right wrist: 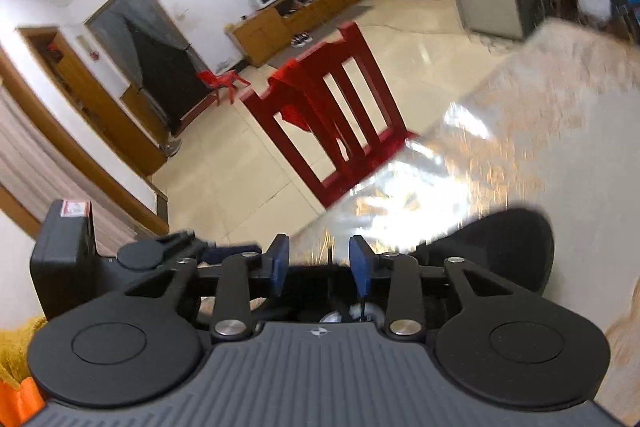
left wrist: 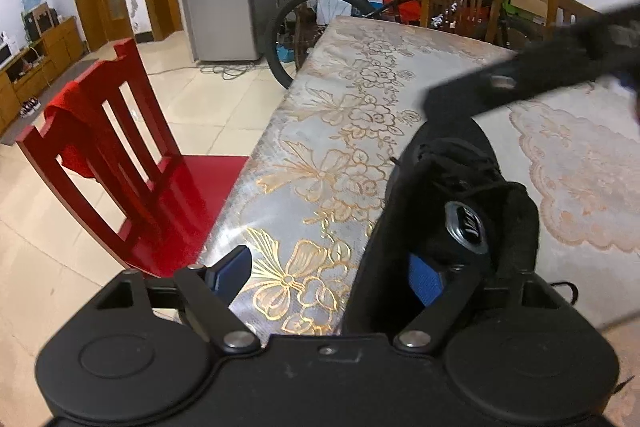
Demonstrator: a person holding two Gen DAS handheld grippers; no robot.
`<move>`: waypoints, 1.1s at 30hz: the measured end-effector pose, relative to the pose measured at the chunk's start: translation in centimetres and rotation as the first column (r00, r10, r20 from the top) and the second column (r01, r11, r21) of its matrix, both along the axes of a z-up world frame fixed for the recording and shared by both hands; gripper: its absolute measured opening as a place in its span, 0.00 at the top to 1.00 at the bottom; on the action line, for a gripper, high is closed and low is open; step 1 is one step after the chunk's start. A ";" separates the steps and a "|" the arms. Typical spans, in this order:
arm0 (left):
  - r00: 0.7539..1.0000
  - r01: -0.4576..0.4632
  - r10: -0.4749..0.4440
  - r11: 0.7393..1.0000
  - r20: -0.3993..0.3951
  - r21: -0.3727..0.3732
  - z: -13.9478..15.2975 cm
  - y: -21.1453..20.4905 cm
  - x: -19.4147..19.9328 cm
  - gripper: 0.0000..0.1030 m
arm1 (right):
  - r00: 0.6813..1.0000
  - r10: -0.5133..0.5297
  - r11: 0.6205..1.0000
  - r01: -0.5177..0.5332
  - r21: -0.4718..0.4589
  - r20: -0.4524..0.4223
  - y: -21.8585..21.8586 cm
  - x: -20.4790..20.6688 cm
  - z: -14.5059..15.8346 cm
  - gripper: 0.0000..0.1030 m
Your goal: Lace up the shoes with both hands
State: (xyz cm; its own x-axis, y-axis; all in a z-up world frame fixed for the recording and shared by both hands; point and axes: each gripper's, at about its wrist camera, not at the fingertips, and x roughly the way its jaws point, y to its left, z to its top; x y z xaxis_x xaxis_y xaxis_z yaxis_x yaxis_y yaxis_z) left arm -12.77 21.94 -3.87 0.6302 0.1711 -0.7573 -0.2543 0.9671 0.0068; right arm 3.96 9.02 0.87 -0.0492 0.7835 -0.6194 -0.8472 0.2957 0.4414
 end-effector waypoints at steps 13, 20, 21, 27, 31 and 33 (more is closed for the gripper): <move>0.992 0.118 -0.119 0.993 -0.038 -0.026 -1.6 -1.8 0.3 0.21 | 0.919 -0.003 0.987 0.066 0.146 -0.395 2.5 3.5 -1.4 0.96; 0.992 0.112 -0.115 0.992 -0.055 -0.064 -1.9 -0.9 0.5 0.21 | 0.751 0.206 0.678 0.352 0.645 -0.627 -3.4 5.8 5.8 1.00; 0.992 0.111 -0.115 0.991 -0.055 -0.068 -2.0 -0.9 0.5 0.21 | 0.785 0.210 0.647 0.335 0.685 -0.582 -3.8 5.7 7.5 1.00; 0.991 0.122 -0.124 0.992 -0.045 -0.041 -1.7 -1.3 0.3 0.21 | 0.975 -0.049 0.866 0.149 0.477 -0.215 -2.1 2.8 11.8 0.47; 0.988 0.155 -0.155 0.988 -0.018 -0.001 -1.2 -1.7 -0.1 0.21 | 0.990 -0.100 0.993 0.094 0.066 0.098 1.5 -0.3 5.5 0.40; 0.986 0.164 -0.163 0.986 -0.018 0.019 -1.0 -1.8 -0.1 0.21 | 0.979 -0.059 0.994 0.075 -0.075 0.196 2.9 -0.8 2.3 0.47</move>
State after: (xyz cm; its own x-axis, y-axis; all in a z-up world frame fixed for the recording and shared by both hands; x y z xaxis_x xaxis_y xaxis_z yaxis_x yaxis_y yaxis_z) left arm -12.86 20.09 -4.90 0.6385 0.0821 -0.7652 -0.0926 0.9953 0.0295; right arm 3.12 11.89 3.18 0.1285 0.7272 -0.6743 -0.8911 0.3830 0.2432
